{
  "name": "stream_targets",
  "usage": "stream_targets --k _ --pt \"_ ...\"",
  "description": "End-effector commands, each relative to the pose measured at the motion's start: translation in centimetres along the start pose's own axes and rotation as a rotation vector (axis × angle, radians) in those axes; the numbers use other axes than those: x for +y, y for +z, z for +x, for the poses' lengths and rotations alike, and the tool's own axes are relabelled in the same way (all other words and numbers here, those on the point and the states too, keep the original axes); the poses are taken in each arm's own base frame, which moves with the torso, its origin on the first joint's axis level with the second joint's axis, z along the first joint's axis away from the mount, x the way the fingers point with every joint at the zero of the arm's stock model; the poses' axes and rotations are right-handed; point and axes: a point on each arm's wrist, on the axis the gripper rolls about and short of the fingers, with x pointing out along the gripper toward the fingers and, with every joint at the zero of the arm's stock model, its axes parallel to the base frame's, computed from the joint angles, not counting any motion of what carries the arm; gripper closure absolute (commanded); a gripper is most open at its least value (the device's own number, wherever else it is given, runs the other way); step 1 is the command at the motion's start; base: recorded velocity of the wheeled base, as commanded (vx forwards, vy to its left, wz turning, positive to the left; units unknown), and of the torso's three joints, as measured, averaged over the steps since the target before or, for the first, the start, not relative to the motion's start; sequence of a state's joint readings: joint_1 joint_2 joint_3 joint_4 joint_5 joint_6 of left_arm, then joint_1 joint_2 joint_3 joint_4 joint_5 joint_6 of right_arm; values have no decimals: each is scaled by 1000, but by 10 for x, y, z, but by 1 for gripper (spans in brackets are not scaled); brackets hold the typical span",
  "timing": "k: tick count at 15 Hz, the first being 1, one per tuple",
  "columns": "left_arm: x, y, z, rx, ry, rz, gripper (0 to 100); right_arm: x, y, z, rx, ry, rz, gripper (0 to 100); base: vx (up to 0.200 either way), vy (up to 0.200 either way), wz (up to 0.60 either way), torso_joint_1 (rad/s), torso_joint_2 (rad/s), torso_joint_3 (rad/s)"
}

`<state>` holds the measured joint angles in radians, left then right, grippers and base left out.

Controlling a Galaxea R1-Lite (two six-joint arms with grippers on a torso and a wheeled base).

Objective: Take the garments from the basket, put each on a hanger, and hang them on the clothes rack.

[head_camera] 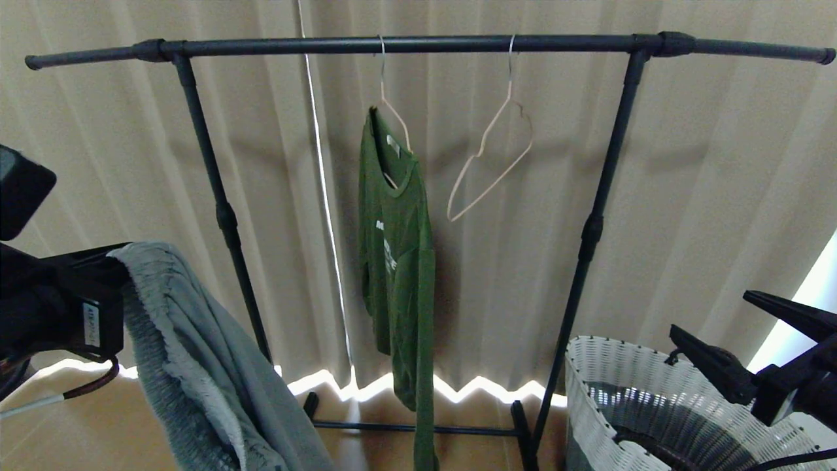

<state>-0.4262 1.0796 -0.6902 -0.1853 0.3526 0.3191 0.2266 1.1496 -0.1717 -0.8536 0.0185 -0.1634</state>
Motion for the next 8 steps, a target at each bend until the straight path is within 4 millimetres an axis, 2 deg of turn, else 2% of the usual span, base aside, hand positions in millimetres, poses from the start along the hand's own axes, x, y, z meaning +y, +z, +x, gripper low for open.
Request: stream_targets --k 1,2,4,6,8 --pt "-1 -5 1 20 3 5 100 0 -1 0 4 1 -1 0 0 0 0 22 -544 -256" --pt "-1 -8 1 31 4 9 100 0 -1 0 4 1 -1 0 0 0 0 32 -510 -256" --pt "-1 -11 1 38 5 11 100 0 -1 0 8 2 -1 0 0 0 0 220 -503 -251" --pt "-1 -10 1 34 3 10 100 0 -2 0 11 2 -1 0 0 0 0 381 -481 -261" --pt "-1 -10 1 36 5 10 100 0 -2 0 11 2 -1 0 0 0 0 283 -478 -259"
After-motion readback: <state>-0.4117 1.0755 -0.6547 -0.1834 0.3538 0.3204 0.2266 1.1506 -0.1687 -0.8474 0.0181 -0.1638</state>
